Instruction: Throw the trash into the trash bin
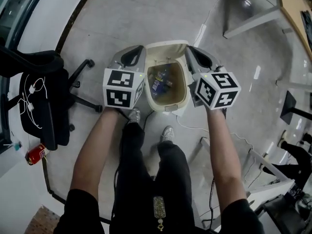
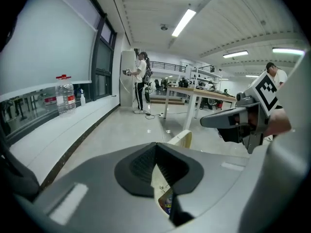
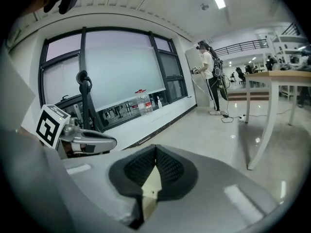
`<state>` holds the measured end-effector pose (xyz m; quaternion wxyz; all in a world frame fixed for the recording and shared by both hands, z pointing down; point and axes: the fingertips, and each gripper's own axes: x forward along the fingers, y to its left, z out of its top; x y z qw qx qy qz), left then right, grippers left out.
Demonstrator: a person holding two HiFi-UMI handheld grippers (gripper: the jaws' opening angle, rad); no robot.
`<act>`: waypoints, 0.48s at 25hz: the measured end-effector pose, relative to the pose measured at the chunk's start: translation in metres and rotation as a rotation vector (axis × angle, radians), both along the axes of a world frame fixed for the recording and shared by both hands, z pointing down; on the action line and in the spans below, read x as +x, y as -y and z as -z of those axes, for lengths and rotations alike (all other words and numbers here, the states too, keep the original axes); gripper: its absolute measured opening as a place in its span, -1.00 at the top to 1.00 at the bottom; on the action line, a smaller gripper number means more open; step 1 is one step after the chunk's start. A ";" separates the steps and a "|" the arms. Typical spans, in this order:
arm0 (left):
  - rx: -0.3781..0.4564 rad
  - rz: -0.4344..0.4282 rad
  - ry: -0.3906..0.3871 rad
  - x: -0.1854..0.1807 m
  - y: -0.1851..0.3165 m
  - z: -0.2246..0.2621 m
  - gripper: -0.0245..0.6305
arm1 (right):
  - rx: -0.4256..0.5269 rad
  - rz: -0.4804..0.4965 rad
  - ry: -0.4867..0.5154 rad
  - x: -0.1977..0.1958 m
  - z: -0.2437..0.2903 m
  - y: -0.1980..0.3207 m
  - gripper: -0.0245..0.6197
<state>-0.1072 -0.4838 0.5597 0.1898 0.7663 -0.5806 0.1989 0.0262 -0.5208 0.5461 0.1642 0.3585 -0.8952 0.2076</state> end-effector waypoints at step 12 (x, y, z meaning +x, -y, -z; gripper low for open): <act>-0.148 -0.283 -0.036 0.009 0.037 -0.033 0.91 | -0.092 -0.076 -0.155 -0.024 -0.034 0.039 0.91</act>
